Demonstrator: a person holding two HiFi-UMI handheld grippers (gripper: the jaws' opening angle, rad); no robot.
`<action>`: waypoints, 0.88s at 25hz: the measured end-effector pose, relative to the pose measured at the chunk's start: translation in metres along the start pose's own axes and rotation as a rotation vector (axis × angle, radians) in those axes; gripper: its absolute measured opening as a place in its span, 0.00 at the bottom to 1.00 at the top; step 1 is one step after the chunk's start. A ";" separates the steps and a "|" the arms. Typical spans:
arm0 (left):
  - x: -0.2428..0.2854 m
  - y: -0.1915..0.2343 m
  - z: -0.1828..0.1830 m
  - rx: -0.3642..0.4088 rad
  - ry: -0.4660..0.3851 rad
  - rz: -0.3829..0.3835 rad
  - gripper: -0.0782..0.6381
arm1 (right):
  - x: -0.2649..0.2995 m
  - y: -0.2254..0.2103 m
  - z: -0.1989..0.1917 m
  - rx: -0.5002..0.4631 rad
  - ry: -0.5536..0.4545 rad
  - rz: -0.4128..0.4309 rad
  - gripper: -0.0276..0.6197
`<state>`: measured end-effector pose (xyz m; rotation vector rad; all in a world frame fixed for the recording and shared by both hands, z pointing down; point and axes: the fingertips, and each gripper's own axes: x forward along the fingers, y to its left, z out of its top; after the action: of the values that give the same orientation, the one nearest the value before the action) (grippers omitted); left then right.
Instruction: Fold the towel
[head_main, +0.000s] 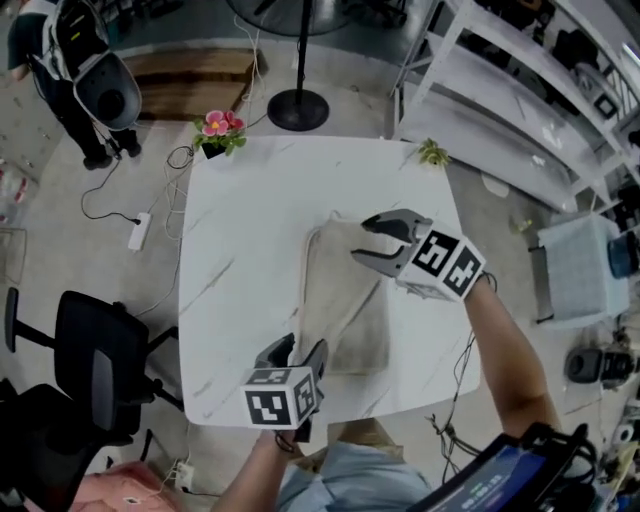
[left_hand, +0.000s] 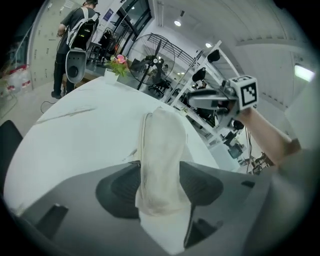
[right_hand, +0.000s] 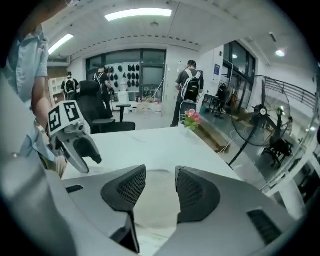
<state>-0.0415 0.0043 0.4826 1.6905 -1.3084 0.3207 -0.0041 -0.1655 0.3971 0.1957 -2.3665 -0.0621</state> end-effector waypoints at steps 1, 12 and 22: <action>0.003 0.001 -0.005 -0.008 0.008 0.019 0.45 | 0.009 -0.015 -0.003 -0.027 0.019 0.011 0.35; 0.012 0.014 -0.046 -0.139 0.022 0.209 0.23 | 0.108 -0.054 -0.064 -0.079 0.170 0.299 0.27; -0.013 -0.004 -0.036 -0.142 -0.067 0.218 0.18 | 0.068 -0.047 0.002 -0.165 -0.086 0.254 0.11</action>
<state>-0.0318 0.0405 0.4903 1.4539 -1.5332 0.2918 -0.0478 -0.2226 0.4378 -0.1907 -2.4379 -0.1453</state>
